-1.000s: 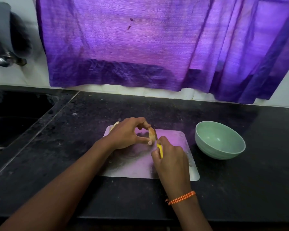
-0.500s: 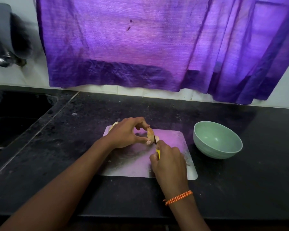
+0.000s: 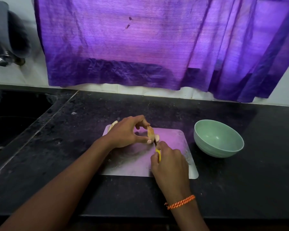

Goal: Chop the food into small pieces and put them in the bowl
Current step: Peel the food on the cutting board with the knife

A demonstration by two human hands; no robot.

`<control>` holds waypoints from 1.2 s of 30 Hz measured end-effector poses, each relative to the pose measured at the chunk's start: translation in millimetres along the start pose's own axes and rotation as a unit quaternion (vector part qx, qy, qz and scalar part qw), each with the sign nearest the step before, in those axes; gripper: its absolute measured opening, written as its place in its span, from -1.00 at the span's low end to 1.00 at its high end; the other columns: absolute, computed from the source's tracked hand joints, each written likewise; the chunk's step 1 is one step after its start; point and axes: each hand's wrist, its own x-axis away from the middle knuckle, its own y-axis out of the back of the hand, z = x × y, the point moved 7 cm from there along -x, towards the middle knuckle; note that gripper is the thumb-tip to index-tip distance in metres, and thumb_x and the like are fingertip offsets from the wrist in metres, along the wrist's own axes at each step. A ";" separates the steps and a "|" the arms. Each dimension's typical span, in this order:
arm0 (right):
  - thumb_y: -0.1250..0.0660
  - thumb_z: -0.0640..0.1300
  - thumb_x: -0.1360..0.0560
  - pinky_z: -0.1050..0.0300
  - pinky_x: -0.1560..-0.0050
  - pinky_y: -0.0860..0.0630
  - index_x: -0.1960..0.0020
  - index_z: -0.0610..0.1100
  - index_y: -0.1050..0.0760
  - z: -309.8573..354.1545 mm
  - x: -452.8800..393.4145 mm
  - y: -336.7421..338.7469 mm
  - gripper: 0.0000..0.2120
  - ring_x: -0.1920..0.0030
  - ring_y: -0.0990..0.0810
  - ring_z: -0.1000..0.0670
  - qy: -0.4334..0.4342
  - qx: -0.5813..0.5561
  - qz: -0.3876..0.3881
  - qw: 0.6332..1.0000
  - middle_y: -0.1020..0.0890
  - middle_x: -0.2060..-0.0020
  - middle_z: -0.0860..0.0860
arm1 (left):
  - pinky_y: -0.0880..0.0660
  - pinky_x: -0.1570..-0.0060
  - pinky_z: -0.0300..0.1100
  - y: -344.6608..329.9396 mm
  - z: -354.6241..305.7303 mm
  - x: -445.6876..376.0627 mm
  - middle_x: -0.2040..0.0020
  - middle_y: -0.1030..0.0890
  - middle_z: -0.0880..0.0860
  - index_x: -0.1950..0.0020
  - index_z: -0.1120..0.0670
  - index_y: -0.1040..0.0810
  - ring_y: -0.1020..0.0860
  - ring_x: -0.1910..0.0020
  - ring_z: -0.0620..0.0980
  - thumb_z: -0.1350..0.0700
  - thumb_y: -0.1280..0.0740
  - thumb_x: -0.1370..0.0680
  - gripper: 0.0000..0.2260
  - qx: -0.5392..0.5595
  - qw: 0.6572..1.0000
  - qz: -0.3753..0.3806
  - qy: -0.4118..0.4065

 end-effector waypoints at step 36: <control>-0.14 -0.01 -0.69 0.10 0.26 -0.22 -0.38 0.01 -0.41 11.0 -9.0 3.2 -0.71 0.21 -0.36 -0.05 0.010 0.042 0.020 0.999 -0.40 0.19 0.01 | -0.62 -0.10 0.11 3.2 -0.9 -0.6 -0.05 -0.69 -0.30 -0.09 -0.23 -0.70 -0.63 -0.05 -0.24 -0.25 -0.65 -0.36 -0.64 -0.010 0.999 -0.031 0.023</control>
